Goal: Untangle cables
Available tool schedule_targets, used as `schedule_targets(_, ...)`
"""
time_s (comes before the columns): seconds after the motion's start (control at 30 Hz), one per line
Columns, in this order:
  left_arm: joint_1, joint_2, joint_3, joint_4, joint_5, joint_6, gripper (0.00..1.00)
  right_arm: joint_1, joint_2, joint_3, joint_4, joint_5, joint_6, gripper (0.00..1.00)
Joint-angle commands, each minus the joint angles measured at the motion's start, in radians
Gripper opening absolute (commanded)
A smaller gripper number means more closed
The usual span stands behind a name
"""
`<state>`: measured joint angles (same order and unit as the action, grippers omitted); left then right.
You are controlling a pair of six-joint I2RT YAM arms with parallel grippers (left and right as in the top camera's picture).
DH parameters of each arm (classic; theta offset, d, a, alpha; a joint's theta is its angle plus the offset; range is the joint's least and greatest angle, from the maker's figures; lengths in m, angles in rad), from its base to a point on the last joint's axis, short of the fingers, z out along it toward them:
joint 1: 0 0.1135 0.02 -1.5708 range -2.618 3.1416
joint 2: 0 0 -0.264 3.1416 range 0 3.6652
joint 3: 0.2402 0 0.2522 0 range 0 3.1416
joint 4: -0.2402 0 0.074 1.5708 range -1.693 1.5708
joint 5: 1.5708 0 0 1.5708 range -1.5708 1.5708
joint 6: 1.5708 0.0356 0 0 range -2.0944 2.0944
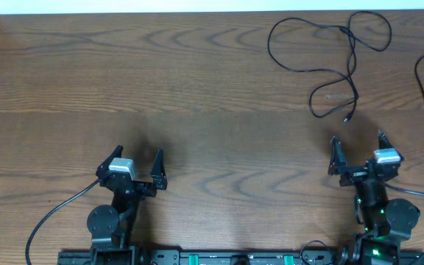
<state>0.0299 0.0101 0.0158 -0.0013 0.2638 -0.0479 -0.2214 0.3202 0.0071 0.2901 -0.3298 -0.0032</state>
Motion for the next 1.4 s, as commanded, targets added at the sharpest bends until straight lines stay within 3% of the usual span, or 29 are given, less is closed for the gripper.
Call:
schedule_targets(0.0,-0.003,-0.009,-0.012,-0.043,0.023,0.01,0.99,-0.009,-0.001,-0.002,-0.083,0.045,-0.074,0.99)
schedule_targets(0.53,-0.002,-0.009,-0.012,-0.043,0.024,0.01,0.99,-0.009,-0.001,-0.002,-0.366,0.273,-0.073,0.99)
schedule_targets(0.7,-0.002,-0.01,-0.012,-0.043,0.023,0.01,0.99,-0.007,0.083,-0.001,-0.364,0.272,0.077,0.99)
schedule_targets(1.0,-0.003,-0.01,-0.012,-0.043,0.023,0.01,0.99,-0.007,0.231,-0.001,-0.363,0.272,0.077,0.99)
schedule_targets(1.37,-0.003,-0.01,-0.012,-0.043,0.023,0.01,0.99,-0.007,0.262,-0.001,-0.363,0.272,0.077,0.99)
